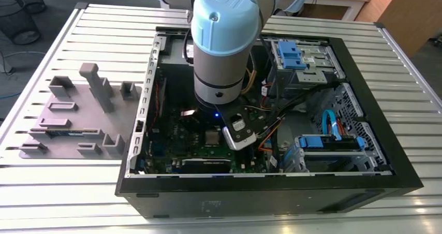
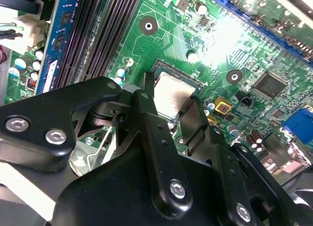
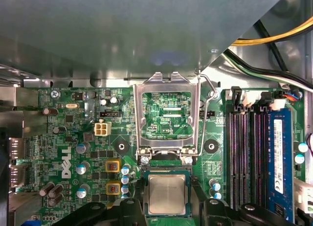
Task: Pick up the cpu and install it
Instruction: 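Place the cpu into insertion slot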
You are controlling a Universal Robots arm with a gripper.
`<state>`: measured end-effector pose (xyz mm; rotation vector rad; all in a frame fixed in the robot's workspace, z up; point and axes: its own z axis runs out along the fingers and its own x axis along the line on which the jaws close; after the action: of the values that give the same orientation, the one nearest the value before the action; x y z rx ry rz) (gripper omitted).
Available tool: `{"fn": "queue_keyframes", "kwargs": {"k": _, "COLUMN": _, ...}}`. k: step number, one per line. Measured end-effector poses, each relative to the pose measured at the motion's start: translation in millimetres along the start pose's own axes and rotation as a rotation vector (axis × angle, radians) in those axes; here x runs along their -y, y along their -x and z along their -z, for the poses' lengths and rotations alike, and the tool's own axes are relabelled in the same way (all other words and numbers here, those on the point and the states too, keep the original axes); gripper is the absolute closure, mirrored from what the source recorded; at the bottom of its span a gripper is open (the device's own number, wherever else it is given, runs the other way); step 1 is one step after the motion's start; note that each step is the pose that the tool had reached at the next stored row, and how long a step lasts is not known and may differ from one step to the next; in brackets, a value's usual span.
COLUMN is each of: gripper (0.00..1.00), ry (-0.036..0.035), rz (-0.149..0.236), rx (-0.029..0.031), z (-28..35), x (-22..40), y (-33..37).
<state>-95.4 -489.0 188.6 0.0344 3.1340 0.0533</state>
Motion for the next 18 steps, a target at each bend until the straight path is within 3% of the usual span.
{"fn": "queue_keyframes", "kwargs": {"k": 10, "gripper": 0.55, "ry": 0.0008, "rz": 0.000, "rx": 0.0002, "z": -1.3, "x": -0.1, "y": 0.0}}
{"fn": "queue_keyframes", "kwargs": {"k": 12, "gripper": 0.54, "ry": 0.0012, "rz": 0.000, "rx": 0.0005, "z": -1.6, "x": -0.2, "y": 0.1}}
{"fn": "queue_keyframes", "kwargs": {"k": 13, "gripper": 0.48, "ry": 0.0012, "rz": 0.000, "rx": 0.0003, "z": -1.6, "x": -0.2, "y": 0.1}}
{"fn": "queue_keyframes", "kwargs": {"k": 18, "gripper": 0.48, "ry": 0.0008, "rz": 0.000, "rx": 0.0003, "z": -1.0, "x": -0.1, "y": 0.0}}
